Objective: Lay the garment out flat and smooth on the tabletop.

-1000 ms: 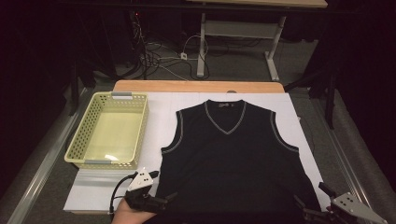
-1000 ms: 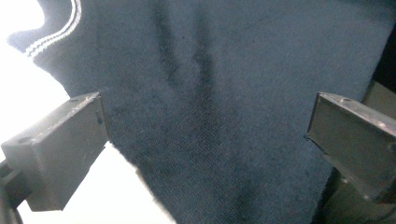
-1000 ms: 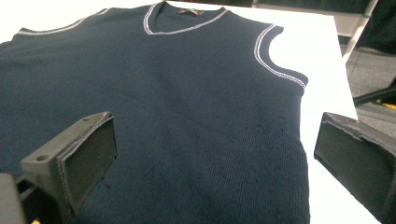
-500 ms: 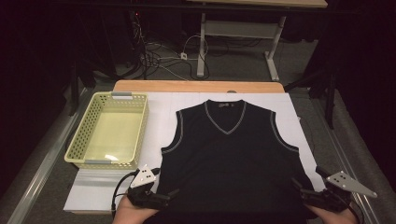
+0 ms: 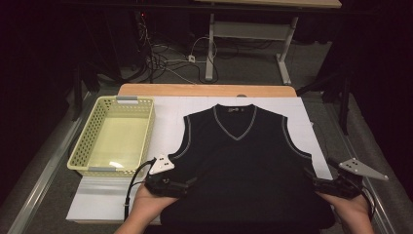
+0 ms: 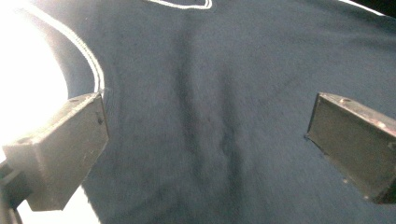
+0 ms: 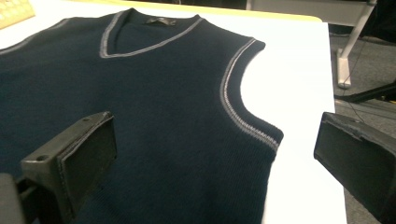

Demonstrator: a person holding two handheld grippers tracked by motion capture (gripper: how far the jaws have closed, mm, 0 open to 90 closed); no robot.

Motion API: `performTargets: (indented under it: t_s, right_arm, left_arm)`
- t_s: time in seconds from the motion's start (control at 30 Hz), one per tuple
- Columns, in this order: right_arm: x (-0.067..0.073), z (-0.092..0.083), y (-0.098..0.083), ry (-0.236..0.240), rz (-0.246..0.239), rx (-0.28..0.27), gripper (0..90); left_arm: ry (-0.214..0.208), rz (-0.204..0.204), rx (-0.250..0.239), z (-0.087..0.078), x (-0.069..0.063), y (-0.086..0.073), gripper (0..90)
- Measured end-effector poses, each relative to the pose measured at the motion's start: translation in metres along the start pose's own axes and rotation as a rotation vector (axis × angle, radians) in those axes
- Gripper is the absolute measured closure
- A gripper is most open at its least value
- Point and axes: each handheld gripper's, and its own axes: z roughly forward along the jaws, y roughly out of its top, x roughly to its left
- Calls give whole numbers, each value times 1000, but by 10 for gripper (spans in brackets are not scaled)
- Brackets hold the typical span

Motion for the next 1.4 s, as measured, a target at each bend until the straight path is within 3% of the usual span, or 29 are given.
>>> performTargets:
  t_s: [0.13, 0.23, 0.3, 0.37, 0.53, 0.63, 0.73, 0.87, 0.93, 1.0, 1.1, 1.17, 1.4]
  right_arm:
    - [-4, 17, 5, 7, -1, 10, 3]
    - [-7, 33, 12, 15, -15, 27, 3]
    - [-9, 46, 19, 16, -18, 44, 9]
    - [-12, 59, 24, 17, -8, 59, 37]
    - [-16, 93, 36, -5, 36, 106, 164]
    - [-18, 113, 41, 3, 58, 139, 205]
    - [-21, 132, 44, -15, 75, 195, 219]
    - [-19, 155, 51, -24, 52, 250, 275]
    - [-19, 165, 54, -39, 28, 293, 279]
    - [-21, 171, 53, -43, 26, 297, 293]
    - [-21, 173, 52, -56, 30, 303, 305]
    - [-17, 172, 50, -72, 4, 300, 351]
    - [-16, 170, 49, -51, 3, 288, 467]
  left_arm:
    - [19, -10, 6, 16, 6, 13, 0]
    - [47, -8, 36, 31, 14, 26, 0]
    - [58, -7, 81, 44, 20, 36, 0]
    - [71, -9, 126, 56, 27, 46, 0]
    - [143, -27, 159, 78, 48, 65, 25]
    - [165, -64, 183, 91, 63, 69, 65]
    - [199, -76, 242, 104, 76, 71, 77]
    - [262, -123, 263, 113, 88, 70, 77]
    - [259, -153, 281, 114, 93, 69, 77]
    - [252, -156, 290, 115, 95, 70, 77]
    - [265, -125, 297, 117, 91, 68, 93]
    - [266, -120, 284, 116, 88, 67, 148]
    - [242, -101, 246, 113, 85, 65, 344]
